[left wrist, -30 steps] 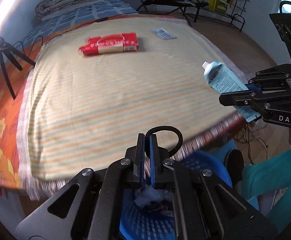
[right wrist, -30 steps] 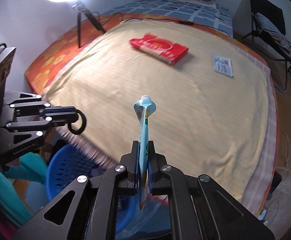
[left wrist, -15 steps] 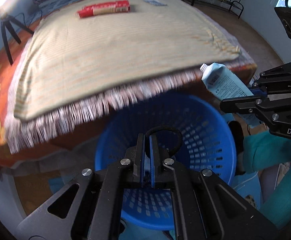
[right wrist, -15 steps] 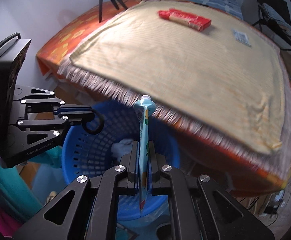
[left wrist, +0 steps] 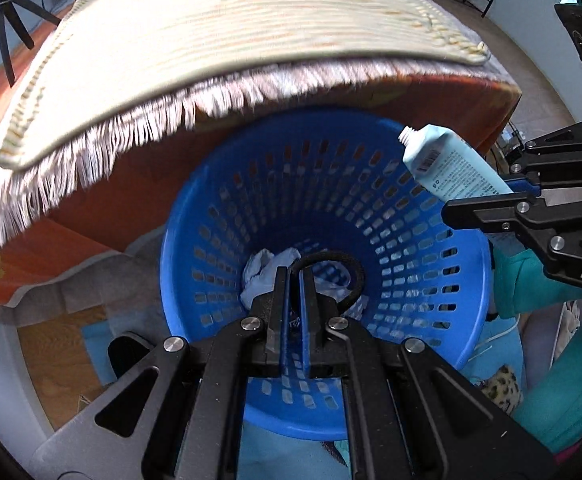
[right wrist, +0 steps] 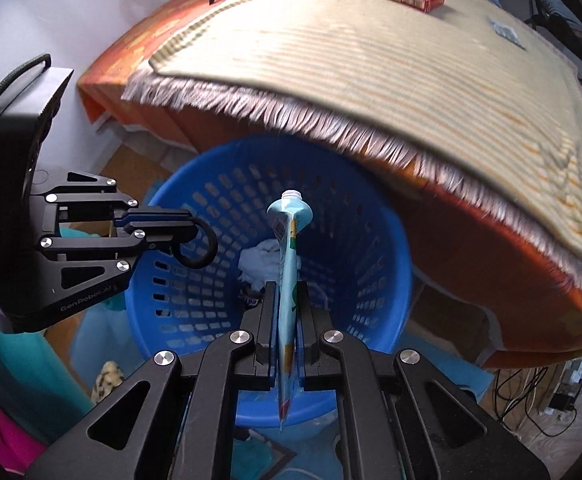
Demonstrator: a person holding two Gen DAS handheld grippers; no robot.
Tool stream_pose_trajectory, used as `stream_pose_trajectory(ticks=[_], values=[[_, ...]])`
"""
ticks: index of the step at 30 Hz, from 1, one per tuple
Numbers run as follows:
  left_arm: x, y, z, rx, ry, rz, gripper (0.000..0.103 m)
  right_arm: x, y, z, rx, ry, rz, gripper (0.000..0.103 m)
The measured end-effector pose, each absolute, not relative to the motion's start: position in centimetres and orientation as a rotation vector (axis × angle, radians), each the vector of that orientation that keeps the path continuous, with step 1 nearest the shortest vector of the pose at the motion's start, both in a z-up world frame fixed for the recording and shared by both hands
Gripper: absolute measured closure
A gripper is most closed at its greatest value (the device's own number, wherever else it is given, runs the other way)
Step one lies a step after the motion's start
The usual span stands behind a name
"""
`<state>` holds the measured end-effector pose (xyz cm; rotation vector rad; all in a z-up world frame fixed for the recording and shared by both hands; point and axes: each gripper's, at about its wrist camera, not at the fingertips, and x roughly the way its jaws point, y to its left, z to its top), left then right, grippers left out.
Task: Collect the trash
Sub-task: 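Carry the hair tie and cream tube over the blue basket, then open both tools to drop the hair tie and cream tube into the basket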
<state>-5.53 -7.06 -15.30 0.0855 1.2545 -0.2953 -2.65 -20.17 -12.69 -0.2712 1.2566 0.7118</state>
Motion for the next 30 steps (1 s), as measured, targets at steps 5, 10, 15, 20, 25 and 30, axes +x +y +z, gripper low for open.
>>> stream_pose_trajectory(ticks=[5,10,15,20,25,30], values=[[-5.6,-6.6,-16.0,0.081,1.275,-0.282,0.101,-2.6,-20.3,-13.2,-0.269,1.269,0.711,0.098],[-5.6,-6.4,-16.4,0.077,1.288,-0.275,0.101,-2.4,-20.3,-13.7,-0.265,1.282,0.705,0.097],[-5.5,-6.2,-16.8,0.081,1.304,-0.262,0.100,-2.5,-20.1,-14.0,-0.271,1.288,0.703,0.097],[-5.3,-6.0,-17.1,0.077,1.316,-0.246,0.092,-2.3,-20.0,-14.3,-0.277,1.290,0.677,0.088],[-5.3,-5.8,-16.8,0.075,1.297,-0.235,0.066,-2.1,-20.3,-14.0,-0.264,1.277,0.661,0.060],[-5.0,-5.5,-16.9,0.069,1.300,-0.227,0.066,-2.1,-20.3,-13.8,-0.273,1.262,0.646,0.060]])
